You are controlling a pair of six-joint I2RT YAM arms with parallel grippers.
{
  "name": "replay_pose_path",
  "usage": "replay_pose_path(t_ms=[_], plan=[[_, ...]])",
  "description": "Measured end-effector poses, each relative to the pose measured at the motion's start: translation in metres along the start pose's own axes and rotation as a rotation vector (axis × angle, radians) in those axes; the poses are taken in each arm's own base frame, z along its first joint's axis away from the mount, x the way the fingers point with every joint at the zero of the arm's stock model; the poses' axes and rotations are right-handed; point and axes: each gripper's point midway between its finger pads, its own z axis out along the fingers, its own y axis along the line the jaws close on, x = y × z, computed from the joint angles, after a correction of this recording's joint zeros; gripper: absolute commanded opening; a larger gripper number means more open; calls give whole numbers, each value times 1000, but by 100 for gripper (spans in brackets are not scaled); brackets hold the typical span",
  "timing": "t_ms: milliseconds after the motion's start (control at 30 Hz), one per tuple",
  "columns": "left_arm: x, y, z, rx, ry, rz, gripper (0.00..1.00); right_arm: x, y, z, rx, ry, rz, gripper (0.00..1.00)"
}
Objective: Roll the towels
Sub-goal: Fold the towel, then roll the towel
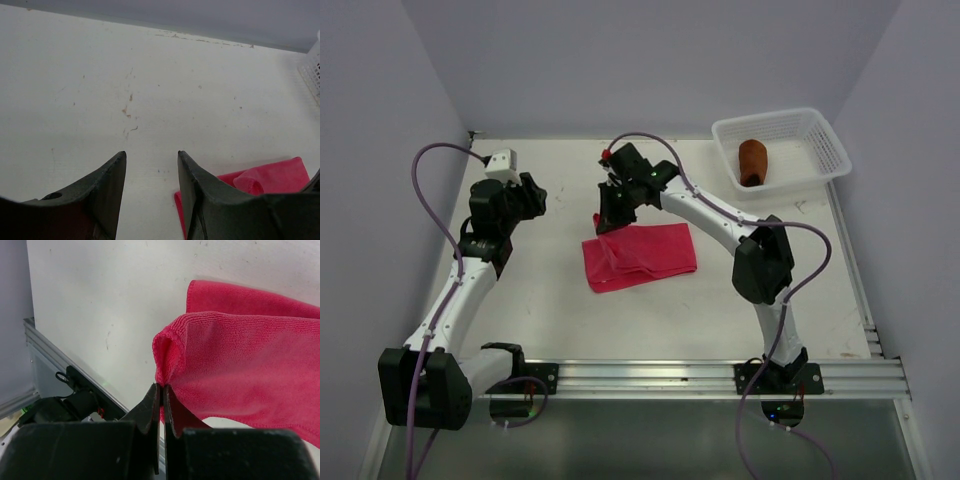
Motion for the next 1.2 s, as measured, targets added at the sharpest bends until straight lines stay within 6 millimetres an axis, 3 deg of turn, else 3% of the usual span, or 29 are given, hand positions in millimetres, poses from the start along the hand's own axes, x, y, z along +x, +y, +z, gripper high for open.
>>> replay_pose_path(t_ms=[167,300,367,500,667,767,933,1067,1200], plan=[[0,-1,0,4,1,0,50,4,-5,20,-13,24,15,1],[1,-2,0,11,3,0,50,13,-7,47,-41,62,31,36],[1,-2,0,10,4,0,50,19,-6,65,-61,86,34,45],[1,-2,0,9,4,0,50,36,-6,86,-83,124,31,50],[1,-2,0,10,4,0,51,43,-7,85,-85,124,14,49],[1,-3,0,19,6,0,51,49,-16,68,-80,111,13,49],[5,-16,-1,72,21,6,48,49,-50,13,-47,44,39,46],[24,-48,4,187,85,31,49,41,-97,-42,12,-79,92,46],[53,-78,18,270,201,49,49,41,-161,-88,126,-219,182,45]])
